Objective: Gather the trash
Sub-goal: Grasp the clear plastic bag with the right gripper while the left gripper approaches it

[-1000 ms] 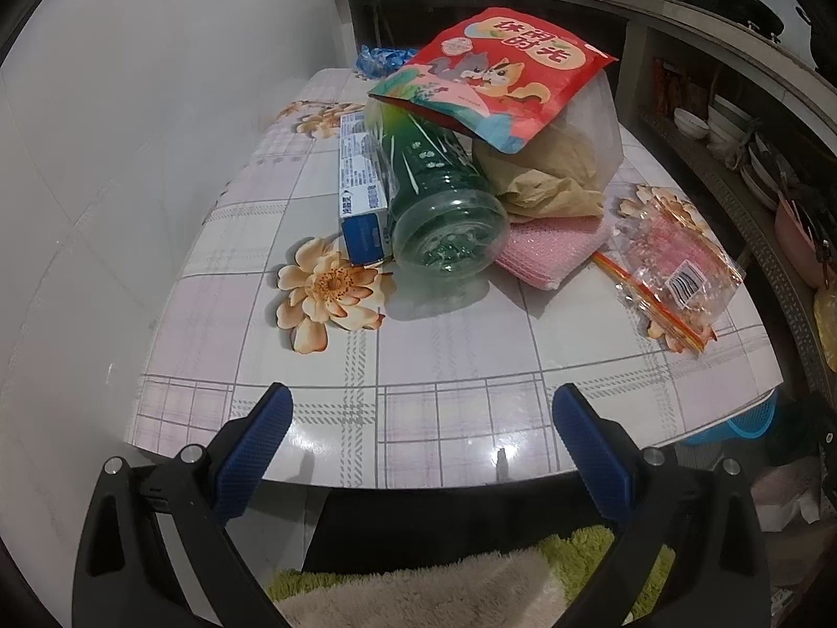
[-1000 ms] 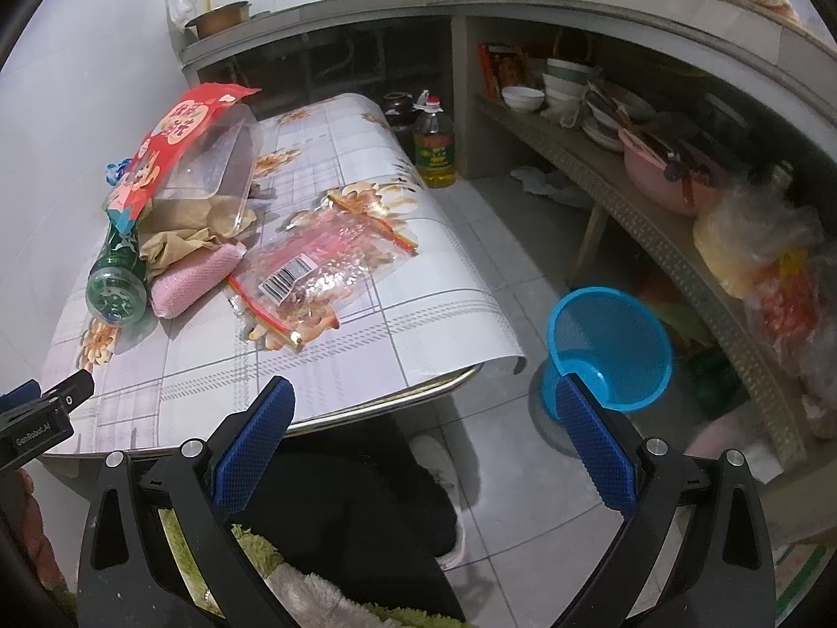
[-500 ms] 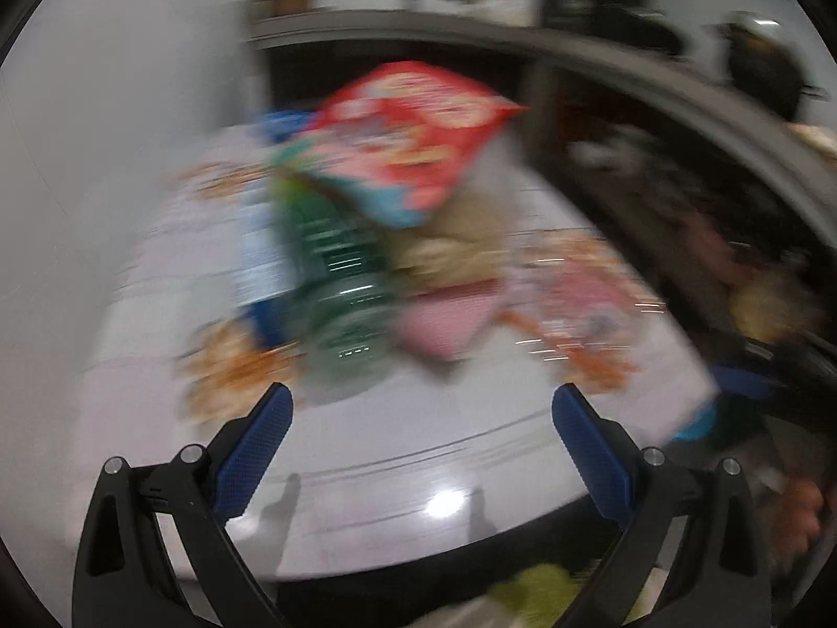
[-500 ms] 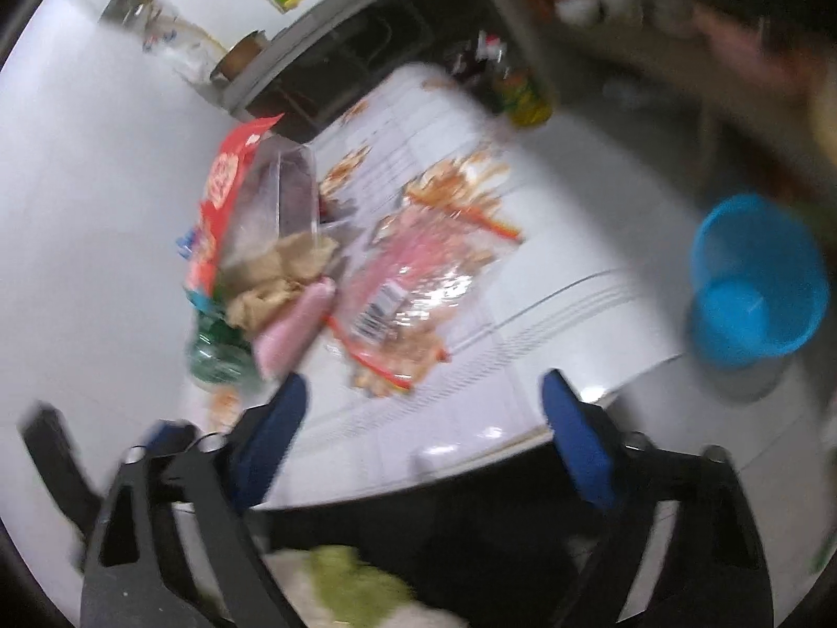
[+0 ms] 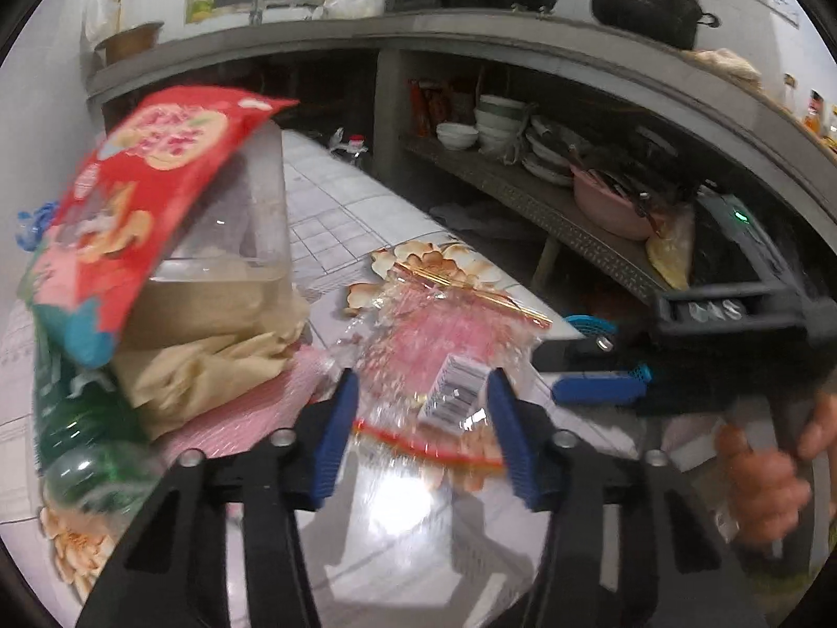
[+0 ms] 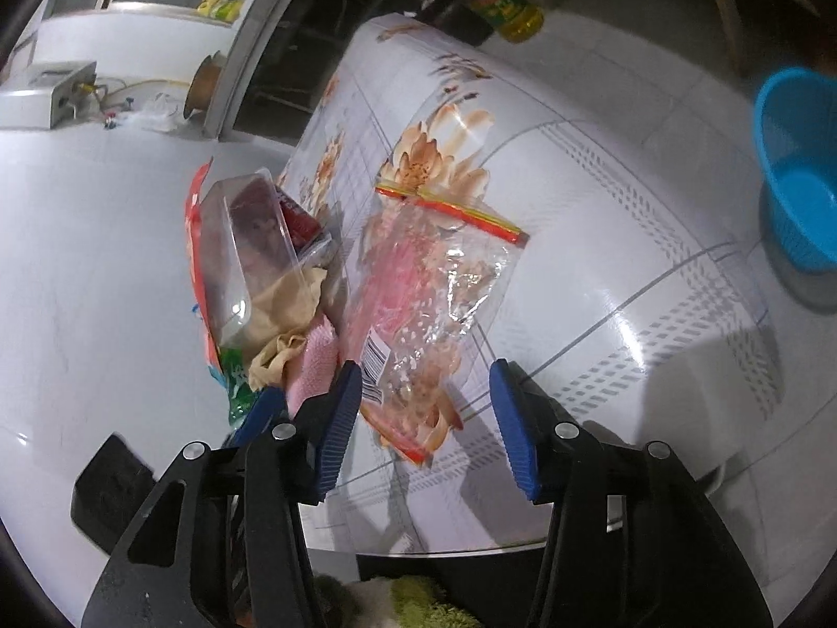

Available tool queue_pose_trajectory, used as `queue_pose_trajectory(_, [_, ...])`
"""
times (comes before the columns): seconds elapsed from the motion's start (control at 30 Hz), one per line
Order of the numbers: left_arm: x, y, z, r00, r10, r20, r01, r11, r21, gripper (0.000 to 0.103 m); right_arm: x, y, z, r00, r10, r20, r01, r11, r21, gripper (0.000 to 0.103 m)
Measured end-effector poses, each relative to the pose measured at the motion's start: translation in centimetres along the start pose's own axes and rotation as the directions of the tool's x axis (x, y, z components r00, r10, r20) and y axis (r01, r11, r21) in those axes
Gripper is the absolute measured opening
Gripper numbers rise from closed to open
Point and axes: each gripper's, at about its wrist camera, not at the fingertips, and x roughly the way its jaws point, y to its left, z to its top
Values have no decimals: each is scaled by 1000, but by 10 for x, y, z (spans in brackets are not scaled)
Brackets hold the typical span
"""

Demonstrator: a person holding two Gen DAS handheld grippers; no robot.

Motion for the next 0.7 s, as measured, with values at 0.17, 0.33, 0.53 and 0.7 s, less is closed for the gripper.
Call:
queue_pose_trajectory(0.17, [38, -3, 0, 992, -32, -125, 28, 999, -28, 20, -2, -8, 3, 1000, 27, -8, -27, 999, 24, 41])
queue_pose_trajectory(0.33, [43, -4, -12, 981, -92, -169, 83, 995, -55, 17, -3, -14, 6, 999, 42, -2, -42, 999, 31, 41])
queue_pose_trajectory(0.53, [40, -7, -20, 974, -164, -156, 150, 984, -94, 17, 3, -11, 13, 999, 42, 16, -42, 999, 0, 40])
queue_pose_trajectory(0.7, [37, -17, -23, 967, -200, -160, 190, 979, -77, 17, 14, -1, 17, 999, 33, 12, -32, 998, -47, 40])
